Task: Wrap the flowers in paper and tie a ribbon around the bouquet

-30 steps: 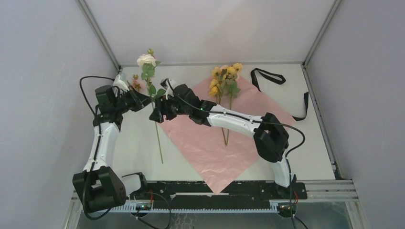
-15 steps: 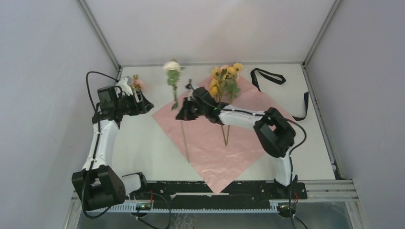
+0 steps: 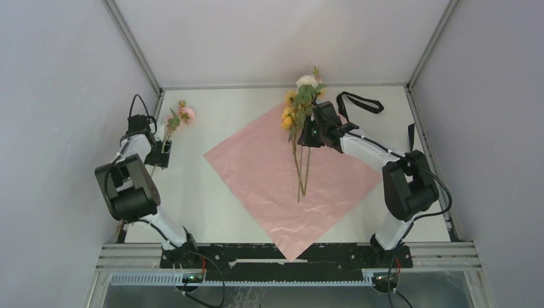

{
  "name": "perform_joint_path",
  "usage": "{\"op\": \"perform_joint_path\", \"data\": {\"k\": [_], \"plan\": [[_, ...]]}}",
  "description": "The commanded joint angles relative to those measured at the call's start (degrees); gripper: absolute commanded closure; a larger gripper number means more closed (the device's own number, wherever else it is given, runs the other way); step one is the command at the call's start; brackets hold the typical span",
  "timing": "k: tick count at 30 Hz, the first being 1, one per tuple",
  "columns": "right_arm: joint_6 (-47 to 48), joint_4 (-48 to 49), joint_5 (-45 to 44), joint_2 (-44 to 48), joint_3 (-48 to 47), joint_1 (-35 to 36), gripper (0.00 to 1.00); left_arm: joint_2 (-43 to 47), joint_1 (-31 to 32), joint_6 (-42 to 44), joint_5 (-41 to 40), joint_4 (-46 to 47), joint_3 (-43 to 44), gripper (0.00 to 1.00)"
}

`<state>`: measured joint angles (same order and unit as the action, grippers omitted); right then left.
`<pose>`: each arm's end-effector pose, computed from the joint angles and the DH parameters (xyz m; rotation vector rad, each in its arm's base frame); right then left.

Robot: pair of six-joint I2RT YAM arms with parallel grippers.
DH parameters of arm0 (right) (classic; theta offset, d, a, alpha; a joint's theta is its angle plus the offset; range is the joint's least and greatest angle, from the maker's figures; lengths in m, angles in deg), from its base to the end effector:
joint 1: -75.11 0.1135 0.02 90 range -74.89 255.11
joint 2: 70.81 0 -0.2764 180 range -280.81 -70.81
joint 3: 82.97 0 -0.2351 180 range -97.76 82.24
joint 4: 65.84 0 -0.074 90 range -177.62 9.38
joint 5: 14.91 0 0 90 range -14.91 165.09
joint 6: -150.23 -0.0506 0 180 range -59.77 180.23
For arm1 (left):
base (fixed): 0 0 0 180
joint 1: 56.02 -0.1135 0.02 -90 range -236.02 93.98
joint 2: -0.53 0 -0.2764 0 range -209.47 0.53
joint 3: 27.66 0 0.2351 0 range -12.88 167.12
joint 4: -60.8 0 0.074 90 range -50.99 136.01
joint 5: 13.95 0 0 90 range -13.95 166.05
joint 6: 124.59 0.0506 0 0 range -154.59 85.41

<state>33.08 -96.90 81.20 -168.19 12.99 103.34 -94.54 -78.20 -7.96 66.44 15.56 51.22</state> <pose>0.3262 0.1812 0.2464 -0.0771 2.4191 0.5870 0.3019 0.1322 0.2145 0.0473 2.7137 0.4932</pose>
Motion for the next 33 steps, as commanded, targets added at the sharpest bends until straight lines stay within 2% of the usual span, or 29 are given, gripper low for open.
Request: {"op": "perform_joint_path", "data": {"k": [1, 3, 6, 9, 13, 16, 19, 20, 23, 28, 30, 33], "plan": [[3.61, -4.82, 0.34, -1.64, -0.21, -2.42, 0.6, -4.74, 0.32, 2.9, -3.22, 1.51, 6.72, 0.15], [5.24, -7.72, -0.73, -1.88, -1.45, -2.76, 0.54, -7.01, 0.33, 2.07, -2.73, 2.37, 8.77, 0.16], [7.65, -12.24, -2.04, -1.59, -3.38, -2.71, 0.49, -11.74, 0.29, 0.55, -1.78, 0.5, 13.66, 0.2], [8.22, -14.89, -2.77, -0.11, -3.52, -2.21, 0.48, -16.76, 0.3, -1.73, -1.22, -3.13, 18.0, 0.29], [8.68, -17.33, -4.67, 2.48, -3.52, -0.39, 0.47, -20.17, 0.38, -4.65, -0.17, -4.43, 19.31, 0.38], [9.09, -17.99, -3.86, 5.11, -3.52, 1.25, 0.46, -21.66, 0.37, -5.49, 1.9, -5.99, 19.78, 0.58], [10.08, -18.14, -3.08, 7.18, -3.52, 3.36, 0.45, -23.2, 0.28, -6.87, 1.98, -7.6, 20.93, 0.91], [10.42, -18.22, -3.34, 7.69, -3.53, 4.2, 0.45, -23.31, 0.29, -7.32, 2.12, -7.92, 21.17, 0.99], [11.05, -18.33, -3.88, 8.86, -3.53, 6.41, 0.44, -21.41, -0.11, -9.54, 3.37, -7.93, 21.19, 1.0], [10.71, -18.57, -2.86, 11.59, -3.52, 8.72, 0.44, -11.89, -1.79, -16.93, 14.21, -9.58, 20.87, 1.0], [11.28, -17.22, -1.93, 12.93, -3.52, 10.36, 0.44, -5.99, -1.73, -20.04, 19.73, -10.51, 20.38, 1.0], [12.22, -13.42, 1.1, 15.02, -3.52, 13.79, 0.41, 3.53, -1.73, -26.99, 33.69, -9.83, 18.21, 1.0]]}}
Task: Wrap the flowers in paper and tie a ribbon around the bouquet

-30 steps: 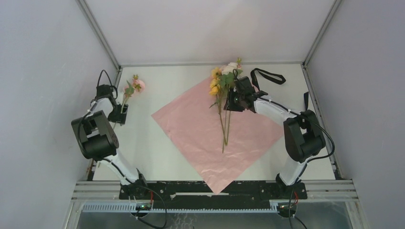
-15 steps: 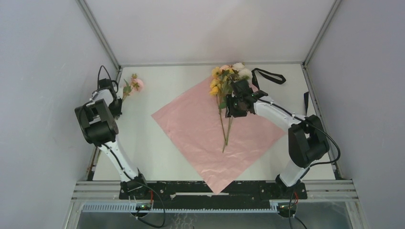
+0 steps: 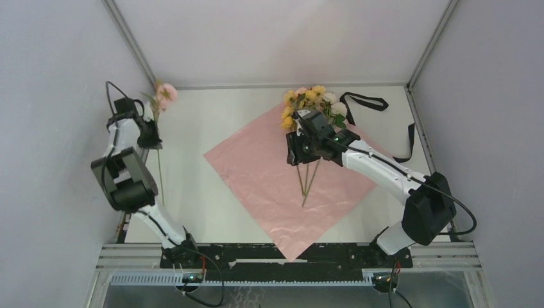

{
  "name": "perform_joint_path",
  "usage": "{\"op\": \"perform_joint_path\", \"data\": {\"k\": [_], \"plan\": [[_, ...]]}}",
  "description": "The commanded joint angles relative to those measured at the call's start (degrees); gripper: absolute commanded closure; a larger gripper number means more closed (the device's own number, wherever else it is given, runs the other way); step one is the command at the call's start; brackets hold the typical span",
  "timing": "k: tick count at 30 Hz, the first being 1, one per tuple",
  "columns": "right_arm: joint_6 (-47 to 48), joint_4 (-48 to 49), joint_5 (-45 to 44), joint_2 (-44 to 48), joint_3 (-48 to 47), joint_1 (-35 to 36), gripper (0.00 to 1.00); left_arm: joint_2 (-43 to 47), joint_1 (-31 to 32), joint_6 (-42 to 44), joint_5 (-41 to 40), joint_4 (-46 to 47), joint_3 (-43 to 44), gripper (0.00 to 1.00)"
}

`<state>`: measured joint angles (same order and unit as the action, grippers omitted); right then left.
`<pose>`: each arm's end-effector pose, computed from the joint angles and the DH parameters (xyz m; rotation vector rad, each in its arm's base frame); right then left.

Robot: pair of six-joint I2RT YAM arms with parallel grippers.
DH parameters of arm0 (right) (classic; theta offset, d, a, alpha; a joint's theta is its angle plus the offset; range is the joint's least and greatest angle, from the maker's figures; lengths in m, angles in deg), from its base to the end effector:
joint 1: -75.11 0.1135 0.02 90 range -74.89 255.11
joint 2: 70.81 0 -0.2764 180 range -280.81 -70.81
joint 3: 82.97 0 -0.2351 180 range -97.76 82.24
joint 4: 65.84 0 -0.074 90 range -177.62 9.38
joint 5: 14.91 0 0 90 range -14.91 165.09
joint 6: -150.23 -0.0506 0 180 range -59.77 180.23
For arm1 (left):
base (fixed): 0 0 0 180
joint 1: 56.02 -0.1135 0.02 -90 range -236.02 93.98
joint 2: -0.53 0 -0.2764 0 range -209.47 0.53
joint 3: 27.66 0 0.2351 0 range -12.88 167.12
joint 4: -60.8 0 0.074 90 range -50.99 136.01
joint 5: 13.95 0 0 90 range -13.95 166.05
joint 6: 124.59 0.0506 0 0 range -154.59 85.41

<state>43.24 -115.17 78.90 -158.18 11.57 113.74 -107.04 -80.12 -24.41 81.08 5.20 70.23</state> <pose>0.2481 0.2025 0.2847 -0.5039 2.4791 0.4896 0.3553 0.1541 0.2245 -0.3018 2.6866 0.0611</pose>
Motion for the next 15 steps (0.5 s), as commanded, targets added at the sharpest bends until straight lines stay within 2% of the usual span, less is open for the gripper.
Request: {"op": "perform_joint_path", "data": {"k": [1, 4, 5, 7, 10, 15], "plan": [[2.05, 6.87, 4.9, 5.63, -2.1, 4.56, 0.38, 20.04, 0.3, -13.98, 26.86, 1.61, -1.81, 1.0], [0.57, 16.82, 10.64, 5.9, -2.12, 7.64, 0.26, 27.0, 2.43, -24.83, 40.6, 6.94, -5.24, 1.0], [-0.41, 21.32, 12.79, 5.32, -2.12, 8.54, 0.18, 28.9, 4.64, -27.63, 42.94, 8.77, -6.45, 1.0], [-2.84, 30.75, 16.15, 3.7, -2.14, 10.61, 0.1, 32.33, 9.38, -30.89, 45.78, 12.36, -8.98, 1.0], [-5.92, 42.2, 19.03, -0.25, -4.11, 13.23, 0.06, 36.9, 15.61, -35.11, 47.22, 17.21, -13.16, 1.0], [-9.29, 41.75, 16.11, -8.4, -14.26, 15.24, 0.07, 43.01, 21.45, -40.03, 45.97, 25.07, -16.49, 1.0]]}}
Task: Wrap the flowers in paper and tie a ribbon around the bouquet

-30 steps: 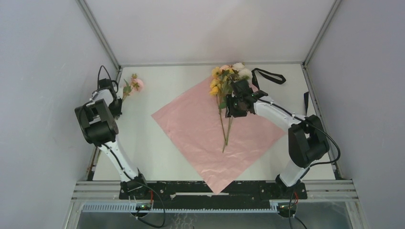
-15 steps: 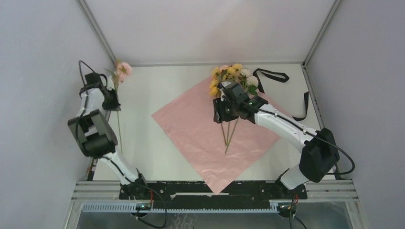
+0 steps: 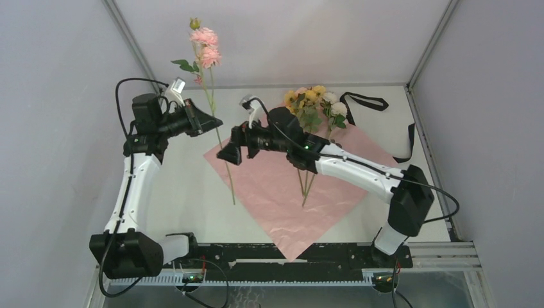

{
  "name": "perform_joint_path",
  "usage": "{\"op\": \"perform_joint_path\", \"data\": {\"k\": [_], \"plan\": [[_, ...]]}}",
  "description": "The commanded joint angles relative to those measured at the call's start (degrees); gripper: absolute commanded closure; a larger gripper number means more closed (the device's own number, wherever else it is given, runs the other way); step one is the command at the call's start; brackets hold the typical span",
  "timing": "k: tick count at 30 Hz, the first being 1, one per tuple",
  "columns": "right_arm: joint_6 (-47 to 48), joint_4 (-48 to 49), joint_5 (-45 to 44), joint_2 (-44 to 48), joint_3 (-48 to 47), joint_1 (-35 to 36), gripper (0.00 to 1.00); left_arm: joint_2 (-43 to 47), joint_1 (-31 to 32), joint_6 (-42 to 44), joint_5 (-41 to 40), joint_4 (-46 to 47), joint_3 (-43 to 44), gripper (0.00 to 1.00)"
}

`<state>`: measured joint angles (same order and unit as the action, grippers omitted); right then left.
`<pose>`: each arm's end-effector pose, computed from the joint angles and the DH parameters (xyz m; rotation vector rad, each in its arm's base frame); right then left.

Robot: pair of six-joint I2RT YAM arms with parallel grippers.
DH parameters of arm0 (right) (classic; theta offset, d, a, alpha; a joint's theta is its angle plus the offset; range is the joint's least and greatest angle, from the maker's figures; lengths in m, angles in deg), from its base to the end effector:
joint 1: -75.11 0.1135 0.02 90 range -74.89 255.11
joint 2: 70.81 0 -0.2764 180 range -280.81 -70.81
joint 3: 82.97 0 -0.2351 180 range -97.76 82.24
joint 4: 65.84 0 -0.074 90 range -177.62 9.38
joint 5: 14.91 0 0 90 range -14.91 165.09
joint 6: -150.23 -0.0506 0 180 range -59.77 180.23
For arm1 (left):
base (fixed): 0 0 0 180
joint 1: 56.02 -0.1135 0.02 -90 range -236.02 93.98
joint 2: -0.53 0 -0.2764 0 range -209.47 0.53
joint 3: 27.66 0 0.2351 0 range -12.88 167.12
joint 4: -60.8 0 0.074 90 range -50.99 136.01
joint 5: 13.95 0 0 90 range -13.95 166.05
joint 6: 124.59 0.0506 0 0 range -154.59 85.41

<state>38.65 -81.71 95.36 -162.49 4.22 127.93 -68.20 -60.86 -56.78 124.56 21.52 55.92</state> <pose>0.2161 0.3139 0.3635 -0.7948 1.8309 1.2032 0.2472 -0.0171 0.3869 0.0924 1.9838 -1.0348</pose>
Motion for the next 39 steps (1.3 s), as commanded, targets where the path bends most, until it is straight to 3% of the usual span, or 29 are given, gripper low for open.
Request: {"op": "perform_joint_path", "data": {"k": [1, 3, 5, 6, 9, 10, 11, 12, 14, 15, 17, 21, 22, 23, 25, 29, 33, 36, 39], "plan": [[-6.2, 8.43, -1.52, -5.38, -7.65, 0.95, 0.08, 5.22, 2.83, -9.34, 2.74, 10.89, -3.02, 1.0], [-8.85, 8.95, -2.93, -7.09, -8.01, 0.16, 0.12, 6.98, 3.51, -12.45, 3.5, 14.42, -4.35, 1.0], [-11.63, 10.41, -2.13, -8.43, -7.36, -1.02, 0.25, 8.27, 3.84, -13.78, 3.69, 16.0, -5.16, 1.0], [-12.78, 11.7, -0.68, -8.81, -6.91, -1.46, 0.37, 8.56, 3.99, -13.79, 3.66, 16.0, -5.57, 1.0], [-14.33, 12.45, 1.43, -9.97, -6.59, -2.39, 0.84, 8.83, 4.32, -13.38, 3.85, 16.22, -7.2, 1.0], [-14.77, 11.7, 1.82, -10.14, -6.45, -2.79, 0.96, 8.68, 4.36, -13.09, 3.89, 16.22, -7.75, 1.0], [-15.15, 10.8, 1.95, -9.87, -5.8, -3.49, 1.0, 8.55, 4.32, -12.52, 3.71, 15.93, -8.15, 0.93], [-15.78, 10.2, 1.89, -9.28, -4.54, -4.8, 1.0, 8.2, 4.31, -10.29, 2.83, 14.52, -8.26, 0.78], [-16.96, 9.51, 1.11, -7.33, -0.74, -6.79, 1.0, 7.23, 4.31, -5.39, 0.88, 9.48, -7.54, 0.37], [-16.89, 8.14, 0.04, -6.04, 1.17, -8.08, 1.0, 6.51, 4.31, -1.7, -0.85, 6.08, -6.82, 0.26], [-14.66, 2.5, -3.45, -4.04, 3.51, -11.13, 1.0, 4.51, 4.31, 7.58, -10.12, -1.69, -4.47, 0.15], [-9.97, -12.68, -10.83, -4.3, 3.95, -17.08, 1.0, -2.29, 4.36, 20.98, -29.42, -10.13, -1.23, 0.1], [-9.56, -14.69, -12.18, -4.83, 3.96, -18.52, 1.0, -4.56, 4.32, 24.43, -33.19, -10.94, -0.99, 0.09], [-8.95, -15.94, -13.27, -6.06, 3.96, -19.86, 1.0, -7.64, 4.31, 25.64, -36.29, -11.38, -0.87, 0.01], [-8.22, -16.64, -13.52, -8.33, 3.9, -22.6, 0.95, -12.35, 4.32, 26.8, -41.13, -12.36, -0.33, 0.0], [-7.14, -20.68, -13.66, -12.62, 0.96, -27.13, 0.69, -19.8, 4.31, 27.6, -44.44, -13.89, 1.58, 0.0], [-2.38, -31.19, -19.03, -12.56, -5.14, -28.55, 0.46, -24.69, 4.31, 27.47, -44.42, -13.92, 2.04, 0.0], [-0.42, -35.84, -24.36, -8.14, -4.68, -30.3, 0.36, -27.77, 4.31, 27.21, -45.04, -13.85, 1.59, 0.0], [-1.32, -35.32, -21.19, -3.14, 2.78, -36.01, 0.3, -29.45, 4.32, 26.55, -45.15, -13.1, 0.47, 0.0]]}}
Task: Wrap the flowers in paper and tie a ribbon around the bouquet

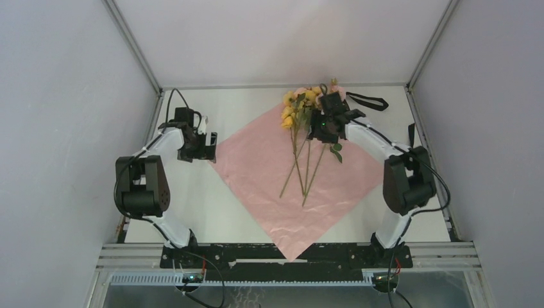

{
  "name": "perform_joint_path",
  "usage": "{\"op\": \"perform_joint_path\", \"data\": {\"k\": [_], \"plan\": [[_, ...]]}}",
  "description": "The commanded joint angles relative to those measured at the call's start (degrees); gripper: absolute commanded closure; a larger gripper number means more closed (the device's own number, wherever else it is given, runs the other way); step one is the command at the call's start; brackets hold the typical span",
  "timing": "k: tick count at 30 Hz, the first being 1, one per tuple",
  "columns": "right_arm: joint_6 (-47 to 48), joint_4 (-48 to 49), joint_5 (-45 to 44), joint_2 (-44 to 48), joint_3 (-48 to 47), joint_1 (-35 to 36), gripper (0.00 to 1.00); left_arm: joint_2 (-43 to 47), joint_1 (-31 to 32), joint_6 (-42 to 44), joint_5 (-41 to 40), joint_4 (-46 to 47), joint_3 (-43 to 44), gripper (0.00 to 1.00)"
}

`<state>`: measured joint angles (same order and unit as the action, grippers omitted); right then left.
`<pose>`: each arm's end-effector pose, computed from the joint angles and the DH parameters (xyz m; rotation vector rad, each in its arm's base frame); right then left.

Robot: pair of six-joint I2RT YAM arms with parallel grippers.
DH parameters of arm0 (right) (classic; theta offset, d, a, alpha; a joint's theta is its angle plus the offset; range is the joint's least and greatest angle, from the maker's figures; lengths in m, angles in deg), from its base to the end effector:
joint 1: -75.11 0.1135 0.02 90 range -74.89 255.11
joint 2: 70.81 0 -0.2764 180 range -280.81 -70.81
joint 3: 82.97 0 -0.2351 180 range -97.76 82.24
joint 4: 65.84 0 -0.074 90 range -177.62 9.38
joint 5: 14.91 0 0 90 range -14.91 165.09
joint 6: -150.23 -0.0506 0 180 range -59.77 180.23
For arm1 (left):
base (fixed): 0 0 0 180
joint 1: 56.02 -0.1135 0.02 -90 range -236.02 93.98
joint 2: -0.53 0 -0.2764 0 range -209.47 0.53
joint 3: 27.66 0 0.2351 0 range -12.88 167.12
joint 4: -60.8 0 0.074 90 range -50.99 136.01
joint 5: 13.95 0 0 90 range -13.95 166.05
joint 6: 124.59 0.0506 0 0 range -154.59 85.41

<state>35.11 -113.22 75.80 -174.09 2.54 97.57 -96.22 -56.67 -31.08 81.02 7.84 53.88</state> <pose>0.3557 0.1477 0.2431 0.0552 2.5858 0.3319 0.3256 -0.0007 0.2108 0.0918 2.7547 -0.1002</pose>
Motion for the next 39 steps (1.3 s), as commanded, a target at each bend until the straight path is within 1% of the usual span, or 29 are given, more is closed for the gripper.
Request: {"op": "perform_joint_path", "data": {"k": [1, 3, 6, 7, 9, 12, 14, 18, 20, 22, 23, 26, 30, 33, 36, 39], "plan": [[2.22, -3.34, -1.39, 9.24, 6.53, -6.96, 0.3, -1.95, 0.14, 0.41, -1.16, 0.78, 2.28, 0.0], [2.48, -1.96, 1.68, 9.34, 9.91, -10.89, 0.3, -3.26, 0.15, -0.29, 0.94, 0.82, 2.19, 0.0], [3.28, 0.22, 2.62, 6.13, 10.96, -14.45, 0.31, -5.57, 0.17, -1.12, 3.95, 0.72, 2.6, 0.0], [3.26, 1.42, 3.34, 4.73, 10.95, -15.37, 0.34, -6.25, 1.74, -1.32, 5.27, 0.54, 2.93, 0.0], [3.88, 3.79, 5.89, 1.84, 10.3, -15.84, 0.44, -7.47, 2.25, -1.93, 8.55, 0.02, 3.63, 0.0], [6.01, 2.75, 6.28, -3.37, 5.97, -12.64, 0.48, -9.03, 2.52, -3.07, 13.36, -0.32, 4.73, 0.02], [7.0, 1.92, 5.99, -6.62, 2.7, -9.57, 0.49, -9.65, 2.57, -5.11, 15.76, -0.35, 5.44, 0.06], [7.45, -0.32, 4.5, -13.12, -4.94, -4.01, 0.51, -10.33, 2.58, -6.45, 19.53, -0.09, 6.21, 0.15], [8.19, -2.37, 4.04, -17.01, -9.02, -1.75, 0.52, -10.46, 2.6, -7.02, 19.95, 0.09, 6.57, 0.21], [8.9, -4.34, 2.89, -19.86, -13.09, 0.3, 0.52, -10.43, 2.55, -7.39, 19.55, 0.4, 6.72, 0.3], [9.33, -5.4, 2.48, -21.07, -15.17, 1.15, 0.53, -10.2, 2.54, -7.58, 18.75, 0.64, 6.67, 0.34], [10.71, -7.05, 1.66, -23.03, -19.55, 2.97, 0.53, -8.8, 2.14, -8.06, 15.38, 1.58, 5.5, 0.35], [13.39, -8.42, 1.84, -23.43, -23.04, 4.17, 0.53, -6.26, 0.83, -7.83, 12.65, 2.26, 3.14, 0.36], [15.72, -11.16, 0.83, -21.52, -23.59, 4.3, 0.51, -3.38, -1.56, -7.46, 11.73, 3.07, 1.57, 0.36], [18.43, -11.7, 0.82, -13.25, -19.28, 4.6, 0.48, 0.47, -1.65, -5.65, 10.54, 3.1, 1.03, 0.33], [22.37, -11.7, -0.51, -2.24, -12.21, 7.33, 0.43, 5.58, -1.61, -3.69, 10.68, 3.09, 0.44, 0.3]]}}
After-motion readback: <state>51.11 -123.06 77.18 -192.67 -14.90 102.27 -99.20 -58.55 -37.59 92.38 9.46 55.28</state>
